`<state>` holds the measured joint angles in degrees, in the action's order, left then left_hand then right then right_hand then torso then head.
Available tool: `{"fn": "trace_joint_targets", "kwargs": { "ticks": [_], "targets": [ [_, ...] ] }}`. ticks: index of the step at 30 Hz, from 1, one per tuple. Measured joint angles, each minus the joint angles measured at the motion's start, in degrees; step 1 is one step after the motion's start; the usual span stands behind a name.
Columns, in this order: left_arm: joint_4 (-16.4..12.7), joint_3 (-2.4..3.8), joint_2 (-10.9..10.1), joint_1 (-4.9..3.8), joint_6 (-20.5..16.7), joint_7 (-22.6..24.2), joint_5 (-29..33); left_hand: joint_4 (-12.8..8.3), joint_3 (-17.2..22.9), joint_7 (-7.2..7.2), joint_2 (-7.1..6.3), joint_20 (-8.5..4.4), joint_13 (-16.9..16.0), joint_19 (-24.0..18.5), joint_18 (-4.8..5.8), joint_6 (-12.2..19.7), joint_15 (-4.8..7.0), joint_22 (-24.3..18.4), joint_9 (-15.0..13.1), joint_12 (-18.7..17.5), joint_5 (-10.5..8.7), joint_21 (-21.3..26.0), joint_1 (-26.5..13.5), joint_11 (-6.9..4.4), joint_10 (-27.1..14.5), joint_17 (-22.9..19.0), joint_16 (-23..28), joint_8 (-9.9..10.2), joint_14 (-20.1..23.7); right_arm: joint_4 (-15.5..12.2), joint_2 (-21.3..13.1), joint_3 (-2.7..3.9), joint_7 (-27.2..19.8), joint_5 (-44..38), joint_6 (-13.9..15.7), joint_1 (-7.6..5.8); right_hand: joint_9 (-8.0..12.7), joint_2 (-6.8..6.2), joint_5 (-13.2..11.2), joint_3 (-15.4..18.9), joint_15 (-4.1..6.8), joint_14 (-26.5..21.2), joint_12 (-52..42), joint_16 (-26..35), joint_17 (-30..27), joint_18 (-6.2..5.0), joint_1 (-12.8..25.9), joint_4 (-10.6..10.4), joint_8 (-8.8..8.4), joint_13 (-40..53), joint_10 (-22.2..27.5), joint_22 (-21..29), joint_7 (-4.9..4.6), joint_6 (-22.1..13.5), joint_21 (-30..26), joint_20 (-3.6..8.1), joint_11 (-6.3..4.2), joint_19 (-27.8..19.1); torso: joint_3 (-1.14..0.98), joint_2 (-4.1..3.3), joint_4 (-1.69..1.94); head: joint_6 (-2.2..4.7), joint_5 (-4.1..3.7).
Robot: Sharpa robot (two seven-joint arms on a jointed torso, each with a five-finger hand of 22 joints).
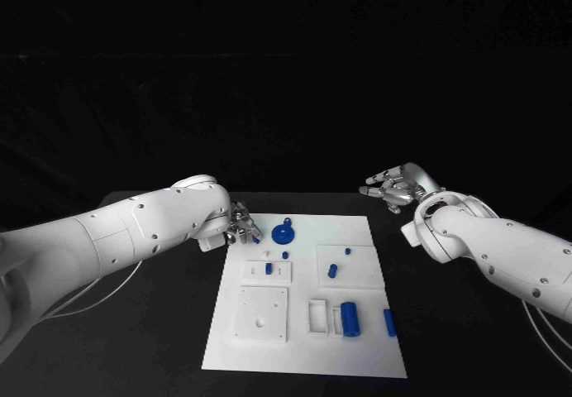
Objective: Assemble the parts on the task board
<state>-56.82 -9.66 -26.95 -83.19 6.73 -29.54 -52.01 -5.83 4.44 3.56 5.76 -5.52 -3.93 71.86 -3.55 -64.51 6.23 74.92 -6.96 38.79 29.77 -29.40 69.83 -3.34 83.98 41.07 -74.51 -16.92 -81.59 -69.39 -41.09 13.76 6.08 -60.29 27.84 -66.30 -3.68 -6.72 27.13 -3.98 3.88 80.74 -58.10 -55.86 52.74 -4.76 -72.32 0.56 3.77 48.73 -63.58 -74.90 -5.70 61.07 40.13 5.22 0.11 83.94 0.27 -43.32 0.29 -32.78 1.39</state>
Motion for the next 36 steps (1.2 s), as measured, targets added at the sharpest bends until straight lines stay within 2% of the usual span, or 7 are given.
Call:
{"fn": "trace_joint_targets", "kwargs": {
  "ticks": [13,17,21,24,30,34,36],
  "targets": [
    [-13.53,-0.20,-8.29,-0.36,-5.32,-1.76,2.62,-2.71,2.39,0.91,-0.92,1.03,0.21,-0.61,-0.91,-0.91,-0.21,-0.01,-0.09,0.83,1.11,-1.54,-1.44,-0.07,0.17,1.38,-1.10,0.79,-0.20,-0.73,-1.02,0.02,0.00,0.03,0.02,0.33,0.00,0.00,0.28,0.00,0.00,0.00,0.00,0.00,0.00,0.00,0.00,0.00,0.00,0.00,0.00,0.00,0.00,0.00,0.00,0.00,0.00,0.00,-0.34,0.79,0.82,-0.30,-0.02],
    [-17.17,-0.65,-10.56,-0.37,-6.68,-2.19,3.24,-3.06,2.74,1.03,-1.30,1.54,0.21,-0.71,-1.76,-1.03,-0.21,-0.01,-3.35,1.06,1.66,-1.95,-1.82,-0.06,0.17,1.80,-1.37,1.24,-0.20,-1.14,-1.32,0.02,0.00,0.04,0.03,0.64,0.00,0.00,0.50,0.00,0.00,0.00,0.00,0.00,0.00,0.00,0.00,0.00,0.00,0.00,0.00,0.00,0.00,0.00,0.00,0.00,0.00,0.00,-0.44,1.07,0.99,-0.38,0.06],
    [-20.25,-1.58,-12.43,-0.38,-8.37,-2.49,3.62,-3.07,2.75,1.33,-1.44,1.95,0.26,-0.71,-1.79,-1.33,-0.21,-0.01,-3.36,1.35,1.67,-2.20,-1.96,-0.06,0.17,2.27,-1.77,1.45,-0.20,-1.55,-1.55,0.02,0.00,0.05,0.04,0.97,0.00,0.00,0.50,0.00,0.00,0.00,0.00,0.00,0.00,0.00,0.00,0.00,0.00,0.00,0.00,0.00,0.00,0.00,0.00,0.00,0.00,0.00,-0.54,1.36,1.12,-0.57,0.15],
    [-21.60,-2.14,-13.09,-0.37,-9.51,-2.58,3.71,-3.41,3.09,1.43,-1.52,2.56,0.26,-0.71,-2.69,-1.44,-0.21,-0.01,-3.42,1.77,1.67,-2.65,-2.04,-0.05,0.18,2.50,-2.15,1.90,-0.20,-1.86,-1.67,0.02,0.00,0.05,0.05,1.16,0.00,0.00,0.50,0.00,0.00,0.00,0.00,0.00,0.00,0.00,0.00,0.00,0.00,0.00,0.00,0.00,0.00,0.00,0.00,0.00,0.00,0.00,-0.65,1.59,1.22,-0.75,0.18],
    [-23.43,-3.46,-13.74,-0.36,-12.03,-2.63,3.73,-3.77,3.45,1.45,-1.70,2.76,0.26,-0.92,-2.69,-1.45,-0.01,-0.01,-4.59,2.16,1.66,-2.94,-2.30,-0.04,0.18,2.69,-2.21,2.12,-0.42,-2.40,-1.80,0.02,0.00,0.05,0.07,1.37,0.00,0.00,0.73,-0.16,0.00,0.00,0.00,0.00,0.00,0.00,0.00,0.16,0.00,-0.06,0.00,-0.05,0.00,0.00,0.00,0.00,0.00,0.00,-0.75,1.86,1.35,-1.05,0.15],
    [-24.10,-3.93,-13.65,-0.21,-13.38,-2.64,3.57,-3.84,3.52,1.53,-1.70,3.37,0.26,-0.91,-2.68,-1.54,-0.02,-0.01,-5.05,2.16,1.66,-3.28,-2.29,-0.04,0.18,2.68,-2.44,2.56,-0.42,-2.61,-1.86,0.02,-0.02,0.05,0.08,1.47,0.00,0.00,0.72,-0.16,0.00,0.00,0.00,0.00,0.00,0.00,0.00,0.16,0.00,-0.06,0.00,-0.04,0.00,0.00,0.00,0.00,0.00,0.00,-0.79,1.87,1.35,-1.10,0.15],
    [-24.32,-4.06,-13.50,0.01,-14.05,-2.64,3.41,-3.85,3.53,1.54,-1.69,3.38,0.26,-0.91,-3.58,-1.54,-0.02,-0.01,-5.07,2.16,1.66,-3.30,-2.29,-0.04,0.18,2.68,-2.44,2.63,-0.42,-2.72,-1.91,0.02,-0.02,0.05,0.09,1.53,0.00,0.00,0.72,-0.16,0.00,0.00,0.00,0.00,0.00,0.00,0.00,0.16,0.00,-0.06,0.00,-0.04,0.00,0.00,0.00,0.00,0.00,0.00,-0.82,1.87,1.35,-1.15,0.15]
  ]
}}
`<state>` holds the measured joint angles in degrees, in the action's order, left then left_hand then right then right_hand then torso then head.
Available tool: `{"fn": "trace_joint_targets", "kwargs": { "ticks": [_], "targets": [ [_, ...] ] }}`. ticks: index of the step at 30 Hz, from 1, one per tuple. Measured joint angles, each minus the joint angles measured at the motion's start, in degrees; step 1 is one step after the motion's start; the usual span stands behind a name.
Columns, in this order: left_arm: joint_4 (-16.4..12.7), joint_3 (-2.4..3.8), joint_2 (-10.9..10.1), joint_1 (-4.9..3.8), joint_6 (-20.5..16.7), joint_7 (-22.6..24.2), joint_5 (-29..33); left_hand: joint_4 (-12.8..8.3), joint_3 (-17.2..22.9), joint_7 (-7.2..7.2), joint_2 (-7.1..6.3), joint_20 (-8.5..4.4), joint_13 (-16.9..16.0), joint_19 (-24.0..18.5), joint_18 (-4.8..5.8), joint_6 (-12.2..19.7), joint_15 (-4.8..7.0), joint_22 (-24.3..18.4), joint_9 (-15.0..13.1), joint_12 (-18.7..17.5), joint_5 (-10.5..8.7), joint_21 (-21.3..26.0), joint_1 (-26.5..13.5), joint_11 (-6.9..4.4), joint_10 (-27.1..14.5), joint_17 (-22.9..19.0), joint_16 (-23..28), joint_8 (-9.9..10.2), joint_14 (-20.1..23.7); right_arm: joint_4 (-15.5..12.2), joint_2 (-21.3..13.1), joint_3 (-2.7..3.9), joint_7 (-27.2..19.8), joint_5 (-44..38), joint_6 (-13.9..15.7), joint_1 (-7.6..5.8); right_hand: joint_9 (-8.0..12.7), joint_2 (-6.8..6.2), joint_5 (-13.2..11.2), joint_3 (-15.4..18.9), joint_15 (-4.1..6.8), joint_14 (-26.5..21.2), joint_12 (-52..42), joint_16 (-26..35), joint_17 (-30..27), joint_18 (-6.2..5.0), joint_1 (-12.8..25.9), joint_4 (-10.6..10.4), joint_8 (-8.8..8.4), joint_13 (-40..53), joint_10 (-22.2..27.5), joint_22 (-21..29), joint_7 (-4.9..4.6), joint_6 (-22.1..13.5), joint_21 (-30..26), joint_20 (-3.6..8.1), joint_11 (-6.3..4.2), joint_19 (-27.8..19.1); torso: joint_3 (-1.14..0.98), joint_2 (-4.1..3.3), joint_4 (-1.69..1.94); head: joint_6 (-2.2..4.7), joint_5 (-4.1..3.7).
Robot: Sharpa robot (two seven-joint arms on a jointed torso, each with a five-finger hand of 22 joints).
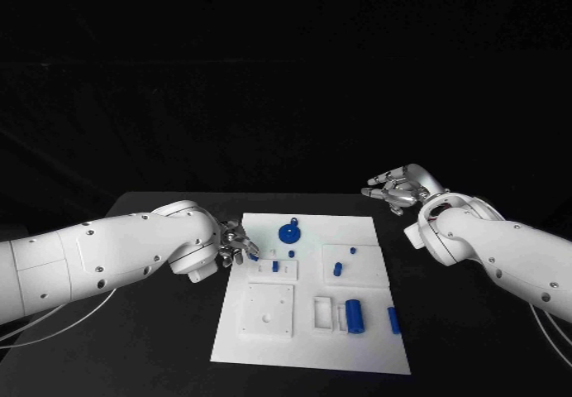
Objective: Assemble the parts on the task board
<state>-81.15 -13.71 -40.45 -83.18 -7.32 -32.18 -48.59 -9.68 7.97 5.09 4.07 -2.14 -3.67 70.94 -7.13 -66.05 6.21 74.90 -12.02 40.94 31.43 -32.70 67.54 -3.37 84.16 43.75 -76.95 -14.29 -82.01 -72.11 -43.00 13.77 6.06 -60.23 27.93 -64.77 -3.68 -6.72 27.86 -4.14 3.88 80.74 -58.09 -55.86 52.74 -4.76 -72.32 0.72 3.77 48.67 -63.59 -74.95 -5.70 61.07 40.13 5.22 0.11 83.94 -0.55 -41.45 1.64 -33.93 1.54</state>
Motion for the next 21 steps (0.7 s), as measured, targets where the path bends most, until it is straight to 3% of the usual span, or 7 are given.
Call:
{"fn": "trace_joint_targets", "kwargs": {
  "ticks": [11,21],
  "targets": [
    [-0.48,-0.19,1.02,1.60,-2.75,0.04,-2.05,-0.06,0.06,0.06,0.02,0.00,0.00,0.00,0.01,-0.06,0.00,0.00,-0.36,0.00,-0.01,0.00,0.02,0.01,0.00,-0.01,0.00,0.24,0.00,-0.58,-0.26,0.00,-0.02,0.00,0.06,0.04,0.00,0.00,0.00,0.00,0.00,0.00,0.00,0.00,0.00,0.00,0.00,0.00,0.00,0.00,0.00,0.01,0.00,0.00,0.00,0.00,0.00,0.00,0.03,-0.14,-0.02,-0.20,-0.19],
    [-0.44,-0.19,1.72,2.46,-4.03,0.05,-4.65,-0.06,0.06,0.07,0.08,0.30,-0.01,-0.31,0.01,-0.07,-0.01,0.04,-0.71,0.00,-0.02,-0.23,0.08,0.01,0.00,-0.01,0.00,0.56,0.00,-0.88,-0.31,0.00,-0.02,-0.01,0.08,0.05,0.00,0.00,-0.01,0.00,0.00,0.00,0.00,0.00,0.00,0.00,0.00,0.00,0.00,0.00,0.00,0.01,0.00,0.00,0.00,0.00,0.00,0.00,0.10,-0.14,0.00,-0.57,-0.30]
  ]
}}
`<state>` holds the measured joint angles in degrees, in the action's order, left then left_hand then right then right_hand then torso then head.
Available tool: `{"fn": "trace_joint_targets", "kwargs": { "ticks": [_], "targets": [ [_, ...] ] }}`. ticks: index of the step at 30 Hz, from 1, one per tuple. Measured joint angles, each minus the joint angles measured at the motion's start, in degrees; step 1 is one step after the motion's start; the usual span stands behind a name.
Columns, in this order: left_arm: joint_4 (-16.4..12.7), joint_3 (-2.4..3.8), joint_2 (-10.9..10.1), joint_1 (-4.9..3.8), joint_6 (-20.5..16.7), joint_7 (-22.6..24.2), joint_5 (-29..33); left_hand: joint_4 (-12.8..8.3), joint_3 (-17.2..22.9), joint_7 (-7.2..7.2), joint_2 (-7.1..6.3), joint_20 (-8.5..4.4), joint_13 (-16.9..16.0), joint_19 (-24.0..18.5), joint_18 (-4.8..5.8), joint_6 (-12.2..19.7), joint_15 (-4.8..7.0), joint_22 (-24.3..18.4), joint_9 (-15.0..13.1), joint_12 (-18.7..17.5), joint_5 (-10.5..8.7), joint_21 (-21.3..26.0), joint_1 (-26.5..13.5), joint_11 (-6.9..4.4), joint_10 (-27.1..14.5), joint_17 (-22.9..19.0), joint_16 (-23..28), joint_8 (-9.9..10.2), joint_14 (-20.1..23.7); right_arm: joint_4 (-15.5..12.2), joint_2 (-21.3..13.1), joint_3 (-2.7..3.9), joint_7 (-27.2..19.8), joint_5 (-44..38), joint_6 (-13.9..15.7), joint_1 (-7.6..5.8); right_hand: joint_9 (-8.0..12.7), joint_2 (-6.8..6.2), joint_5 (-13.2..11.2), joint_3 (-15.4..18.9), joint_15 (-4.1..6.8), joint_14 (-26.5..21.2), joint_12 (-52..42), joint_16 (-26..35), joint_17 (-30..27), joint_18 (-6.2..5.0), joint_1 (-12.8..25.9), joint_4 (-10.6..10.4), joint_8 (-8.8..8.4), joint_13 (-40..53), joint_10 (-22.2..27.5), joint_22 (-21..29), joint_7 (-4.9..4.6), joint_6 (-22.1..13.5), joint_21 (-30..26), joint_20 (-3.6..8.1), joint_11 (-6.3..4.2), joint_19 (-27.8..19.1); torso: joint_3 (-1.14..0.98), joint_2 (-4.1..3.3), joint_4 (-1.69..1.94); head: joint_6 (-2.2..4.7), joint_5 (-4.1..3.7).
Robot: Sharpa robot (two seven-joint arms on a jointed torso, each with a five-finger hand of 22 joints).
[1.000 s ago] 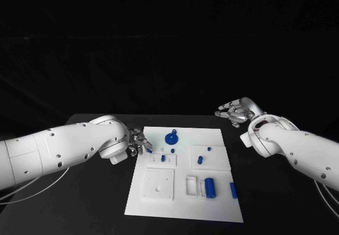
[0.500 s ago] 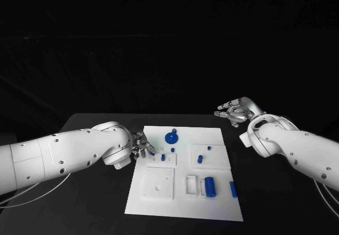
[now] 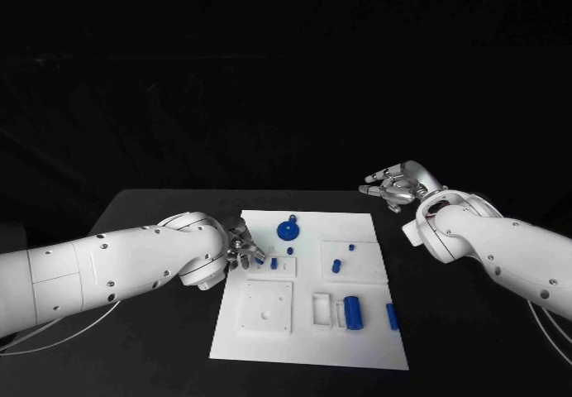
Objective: Assemble the parts on the task board
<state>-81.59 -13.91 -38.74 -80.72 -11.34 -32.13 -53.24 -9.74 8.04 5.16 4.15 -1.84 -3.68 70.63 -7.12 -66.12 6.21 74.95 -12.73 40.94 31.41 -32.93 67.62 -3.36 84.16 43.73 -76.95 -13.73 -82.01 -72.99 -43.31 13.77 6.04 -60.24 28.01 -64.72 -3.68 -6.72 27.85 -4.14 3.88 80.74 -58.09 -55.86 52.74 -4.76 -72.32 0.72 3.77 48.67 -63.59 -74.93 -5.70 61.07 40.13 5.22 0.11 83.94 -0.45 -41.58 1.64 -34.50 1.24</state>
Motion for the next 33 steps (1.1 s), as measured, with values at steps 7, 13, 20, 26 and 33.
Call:
{"fn": "trace_joint_targets", "kwargs": {
  "ticks": [7,13,20,26,33],
  "targets": [
    [0.07,0.00,0.06,0.35,-0.37,-0.07,-1.68,0.00,0.00,0.01,0.00,0.21,0.00,0.22,0.00,-0.02,0.00,0.00,0.01,0.00,0.24,0.00,0.00,0.00,0.00,-0.01,0.00,0.21,0.00,-0.06,0.00,0.00,0.00,-0.01,0.00,0.00,0.00,0.00,0.00,0.00,0.00,0.00,0.00,0.00,0.00,0.00,0.00,0.00,0.00,0.00,0.00,0.00,0.00,0.00,0.00,0.00,0.00,0.00,0.03,0.05,0.04,-0.26,-0.04],
    [0.07,0.00,0.05,0.43,-0.30,-0.20,-2.57,0.00,0.00,0.02,0.00,0.33,0.00,0.09,0.00,-0.02,-0.01,-0.01,0.04,0.00,0.25,0.00,0.00,0.01,0.00,-0.07,0.00,0.01,0.00,-0.04,0.00,0.00,-0.01,-0.01,0.00,0.00,0.00,0.00,0.00,0.00,0.00,0.00,0.00,0.00,0.00,0.00,0.00,0.00,0.00,0.01,0.00,0.01,0.00,0.00,0.00,0.00,0.00,0.00,0.04,0.06,0.05,-0.52,0.08],
    [0.12,0.00,0.05,0.50,0.18,-0.49,-3.18,0.00,0.00,0.02,0.00,0.42,-0.01,0.00,0.01,-0.02,-0.01,-0.02,0.03,0.27,0.24,0.00,0.00,0.01,0.00,-0.13,0.00,0.01,0.01,-0.03,0.04,0.00,-0.02,-0.01,-0.01,0.00,0.00,0.25,0.33,-0.15,0.00,0.00,0.00,0.00,0.00,0.00,0.25,0.15,0.00,-0.06,0.00,0.01,0.00,0.00,0.00,0.00,0.00,0.00,0.04,0.04,0.03,-0.61,0.17],
    [0.40,0.00,0.15,0.83,0.75,-0.69,-3.65,0.00,0.00,0.02,0.00,0.42,-0.01,0.00,0.00,-0.03,-0.01,-0.02,-0.02,0.27,0.24,0.00,0.00,0.01,0.00,-0.12,0.00,0.02,0.01,-0.03,0.04,0.00,-0.03,-0.01,-0.02,0.00,0.00,0.24,0.33,-0.15,0.00,0.00,0.00,0.00,0.00,0.00,0.24,0.15,0.00,-0.06,0.00,0.01,0.00,0.00,0.00,0.00,0.00,0.00,0.00,0.01,0.00,-0.62,0.27],
    [0.85,0.18,0.54,1.00,0.93,-0.68,-4.30,-0.01,0.00,0.13,-0.01,0.42,-0.01,0.00,0.01,-0.16,-0.03,-0.02,-0.27,0.28,0.22,0.00,-0.01,0.02,0.00,-0.21,0.00,0.01,0.00,-0.04,0.03,0.00,-0.03,-0.01,-0.03,0.01,0.00,0.24,0.33,-0.15,0.00,0.00,0.00,0.00,0.00,0.00,0.24,0.15,0.00,-0.06,0.00,0.01,0.00,0.00,0.00,0.00,0.00,0.00,0.01,0.02,0.00,-0.86,0.15]
  ]
}}
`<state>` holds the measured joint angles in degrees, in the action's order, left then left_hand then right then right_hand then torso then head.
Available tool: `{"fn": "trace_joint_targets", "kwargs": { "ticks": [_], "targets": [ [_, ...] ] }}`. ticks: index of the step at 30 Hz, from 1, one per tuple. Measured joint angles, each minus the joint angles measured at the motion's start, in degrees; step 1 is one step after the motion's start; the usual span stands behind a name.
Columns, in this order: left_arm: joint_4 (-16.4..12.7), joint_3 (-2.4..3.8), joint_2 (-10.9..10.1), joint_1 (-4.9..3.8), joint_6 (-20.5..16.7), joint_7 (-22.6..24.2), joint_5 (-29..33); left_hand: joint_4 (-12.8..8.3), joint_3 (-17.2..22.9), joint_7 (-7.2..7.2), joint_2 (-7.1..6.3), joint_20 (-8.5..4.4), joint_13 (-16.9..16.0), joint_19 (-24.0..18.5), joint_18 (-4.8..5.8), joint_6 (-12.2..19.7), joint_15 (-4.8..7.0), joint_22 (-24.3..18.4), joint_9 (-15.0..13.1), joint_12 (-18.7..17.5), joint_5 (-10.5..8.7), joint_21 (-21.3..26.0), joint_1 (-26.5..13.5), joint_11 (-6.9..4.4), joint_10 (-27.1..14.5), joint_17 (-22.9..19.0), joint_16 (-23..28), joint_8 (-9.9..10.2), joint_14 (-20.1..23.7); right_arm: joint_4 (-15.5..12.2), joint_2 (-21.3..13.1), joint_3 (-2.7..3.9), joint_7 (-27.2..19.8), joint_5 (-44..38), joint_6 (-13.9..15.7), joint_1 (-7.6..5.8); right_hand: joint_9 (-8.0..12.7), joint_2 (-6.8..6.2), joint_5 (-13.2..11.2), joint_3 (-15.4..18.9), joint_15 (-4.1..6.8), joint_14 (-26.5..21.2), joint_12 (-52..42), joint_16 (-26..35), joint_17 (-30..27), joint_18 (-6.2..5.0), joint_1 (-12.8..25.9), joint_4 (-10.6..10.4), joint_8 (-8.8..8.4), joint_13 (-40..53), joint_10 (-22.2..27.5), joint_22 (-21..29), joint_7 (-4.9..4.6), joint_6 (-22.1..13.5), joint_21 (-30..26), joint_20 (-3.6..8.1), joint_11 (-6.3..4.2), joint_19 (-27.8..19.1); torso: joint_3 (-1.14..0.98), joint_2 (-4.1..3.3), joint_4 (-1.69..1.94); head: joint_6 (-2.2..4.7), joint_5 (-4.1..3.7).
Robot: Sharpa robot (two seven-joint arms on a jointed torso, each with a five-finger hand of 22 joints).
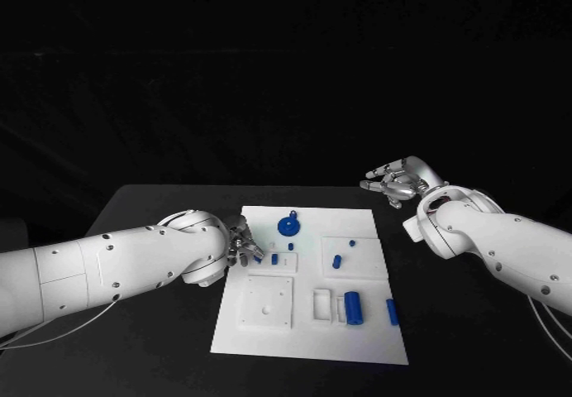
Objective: Assemble the parts on the task board
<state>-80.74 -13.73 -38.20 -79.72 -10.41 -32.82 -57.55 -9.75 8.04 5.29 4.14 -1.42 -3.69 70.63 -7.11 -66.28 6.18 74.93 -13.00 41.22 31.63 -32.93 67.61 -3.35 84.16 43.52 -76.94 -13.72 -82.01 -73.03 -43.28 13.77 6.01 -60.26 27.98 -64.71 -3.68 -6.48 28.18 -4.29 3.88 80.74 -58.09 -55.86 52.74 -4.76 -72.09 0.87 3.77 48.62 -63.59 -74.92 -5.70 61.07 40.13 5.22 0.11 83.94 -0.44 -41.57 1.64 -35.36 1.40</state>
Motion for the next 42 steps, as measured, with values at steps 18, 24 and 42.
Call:
{"fn": "trace_joint_targets", "kwargs": {
  "ticks": [18,24,42],
  "targets": [
    [-0.31,0.12,0.06,0.12,0.77,0.06,-0.96,-0.33,0.33,0.01,-0.36,0.00,0.00,0.00,0.00,-0.38,-0.17,-0.01,0.25,0.00,0.27,0.00,-0.36,0.31,0.30,-0.15,0.00,0.03,0.01,0.09,0.00,0.00,0.00,0.00,-0.02,0.03,0.00,-0.01,0.00,0.00,0.00,0.00,0.00,0.00,0.00,0.01,-0.01,0.00,0.00,0.01,0.00,0.01,0.00,0.00,0.00,0.00,0.00,0.00,0.01,0.01,0.01,-0.34,0.03],
    [-0.52,0.18,-0.08,0.12,1.28,0.05,-1.21,-0.41,0.40,0.01,-0.36,0.00,0.00,0.00,0.00,-0.37,-0.18,-0.01,0.33,0.00,0.25,0.00,-0.36,0.31,0.30,-0.15,0.00,-0.21,0.03,0.13,0.00,0.00,-0.01,0.00,-0.03,0.07,0.00,-0.01,0.00,0.00,0.00,0.00,0.00,0.00,0.00,0.00,-0.01,0.00,0.00,0.01,0.00,0.00,0.00,0.00,0.00,0.00,0.00,0.00,0.01,0.02,0.01,-0.26,0.00],
    [-0.67,0.29,-0.23,0.08,2.34,0.01,-1.88,-0.31,0.51,-0.05,-0.29,0.00,0.00,0.00,0.00,-0.32,-0.26,-0.02,0.33,0.00,-0.57,0.00,-0.29,0.32,0.29,-0.29,0.00,-0.19,0.10,0.18,0.08,0.00,-0.03,0.00,-0.07,0.13,0.00,-0.01,0.00,0.00,0.00,0.00,0.00,0.00,0.00,0.00,-0.01,0.00,0.00,0.01,0.00,0.01,0.00,0.00,0.00,0.00,0.00,0.00,-0.01,0.01,0.01,-0.29,0.24]
  ]
}}
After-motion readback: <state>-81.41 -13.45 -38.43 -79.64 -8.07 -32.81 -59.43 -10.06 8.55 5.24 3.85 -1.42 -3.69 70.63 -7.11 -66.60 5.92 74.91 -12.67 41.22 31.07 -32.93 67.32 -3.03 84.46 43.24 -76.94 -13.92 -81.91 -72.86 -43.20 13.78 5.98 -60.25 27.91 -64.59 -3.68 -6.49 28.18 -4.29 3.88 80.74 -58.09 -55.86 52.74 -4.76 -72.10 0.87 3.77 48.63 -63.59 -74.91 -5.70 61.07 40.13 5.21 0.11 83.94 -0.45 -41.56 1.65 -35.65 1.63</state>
